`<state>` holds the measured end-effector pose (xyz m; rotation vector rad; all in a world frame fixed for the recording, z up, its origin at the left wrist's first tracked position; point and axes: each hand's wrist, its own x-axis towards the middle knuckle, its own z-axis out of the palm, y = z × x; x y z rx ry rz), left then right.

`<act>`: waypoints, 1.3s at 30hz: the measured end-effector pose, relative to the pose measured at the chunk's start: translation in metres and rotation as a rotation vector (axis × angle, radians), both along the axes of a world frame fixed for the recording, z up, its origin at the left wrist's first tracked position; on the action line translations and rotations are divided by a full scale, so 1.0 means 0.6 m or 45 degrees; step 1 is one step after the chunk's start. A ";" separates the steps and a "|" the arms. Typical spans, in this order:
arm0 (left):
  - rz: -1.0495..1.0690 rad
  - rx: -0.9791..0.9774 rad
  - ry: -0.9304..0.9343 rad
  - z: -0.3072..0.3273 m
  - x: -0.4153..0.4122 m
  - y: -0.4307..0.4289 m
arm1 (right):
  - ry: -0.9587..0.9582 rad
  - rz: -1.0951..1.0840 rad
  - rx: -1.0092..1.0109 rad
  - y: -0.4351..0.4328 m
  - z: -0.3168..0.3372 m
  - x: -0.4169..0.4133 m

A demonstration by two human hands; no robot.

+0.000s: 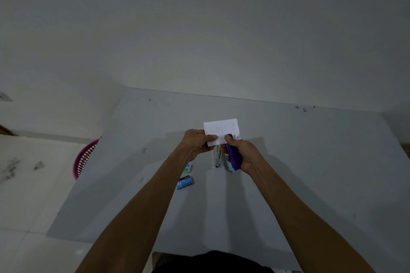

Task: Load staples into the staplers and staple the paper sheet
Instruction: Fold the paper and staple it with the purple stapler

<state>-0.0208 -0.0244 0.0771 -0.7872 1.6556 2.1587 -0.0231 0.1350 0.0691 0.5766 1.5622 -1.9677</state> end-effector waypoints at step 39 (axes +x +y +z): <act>0.384 -0.157 -0.326 -0.112 -0.015 -0.042 | 0.266 0.021 1.238 0.054 -0.116 -0.090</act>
